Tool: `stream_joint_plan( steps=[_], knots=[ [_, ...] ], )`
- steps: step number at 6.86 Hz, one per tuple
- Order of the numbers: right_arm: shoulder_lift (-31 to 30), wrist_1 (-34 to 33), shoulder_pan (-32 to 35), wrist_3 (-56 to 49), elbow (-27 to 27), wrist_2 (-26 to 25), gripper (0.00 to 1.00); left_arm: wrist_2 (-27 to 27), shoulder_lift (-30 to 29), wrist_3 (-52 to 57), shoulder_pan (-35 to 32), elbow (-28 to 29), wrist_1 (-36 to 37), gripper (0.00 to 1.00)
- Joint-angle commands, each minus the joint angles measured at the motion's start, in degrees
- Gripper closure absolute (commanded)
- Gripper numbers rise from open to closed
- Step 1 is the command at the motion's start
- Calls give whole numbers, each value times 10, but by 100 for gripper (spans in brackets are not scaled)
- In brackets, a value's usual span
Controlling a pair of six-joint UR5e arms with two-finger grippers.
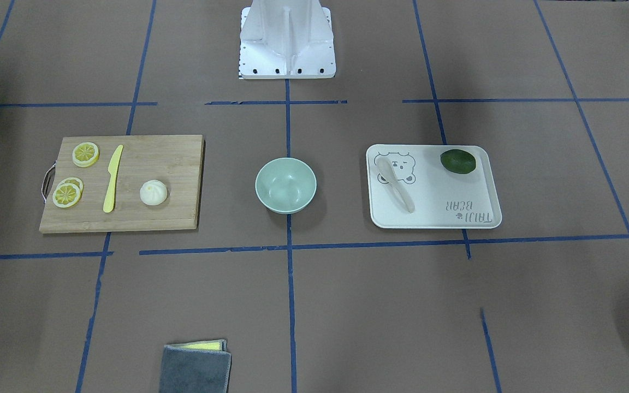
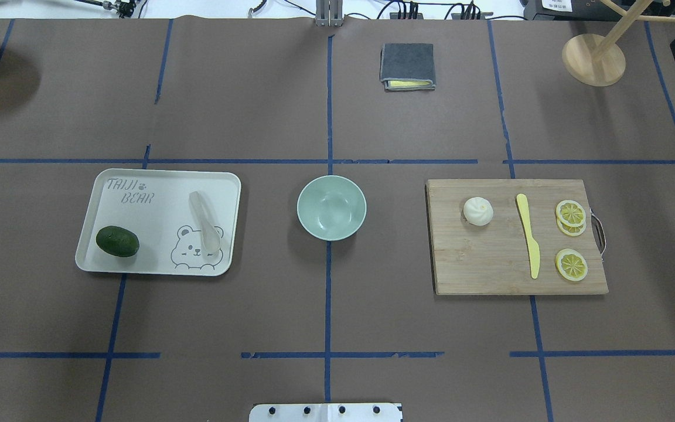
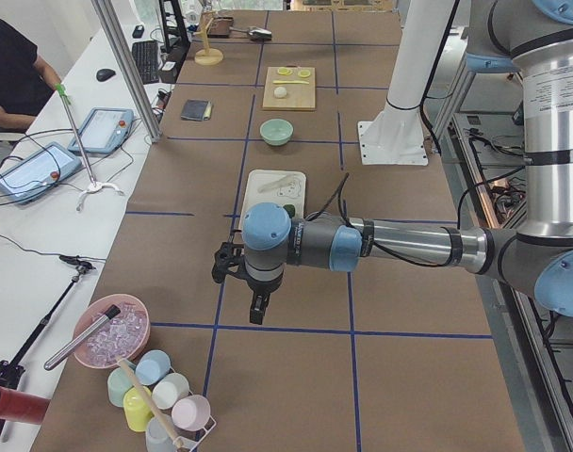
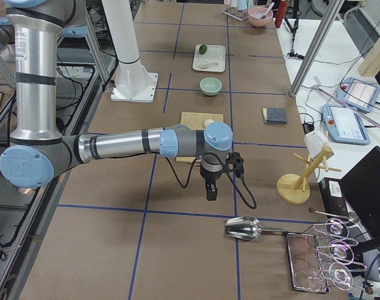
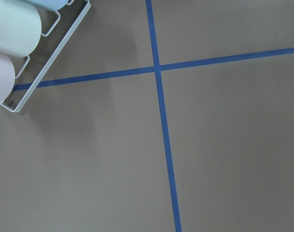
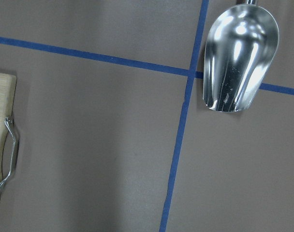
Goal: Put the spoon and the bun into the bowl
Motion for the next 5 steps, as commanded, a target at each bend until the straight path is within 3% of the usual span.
stream_joint_plan(
  steps=[1,5],
  knots=[
    [-4,0,2,0,-2,0,0,-16,-1,10,0,-12,-11,0],
    [-3,-1,2,1,-2,0,0,-28,-7,13,3,-15,-37,0]
  ],
)
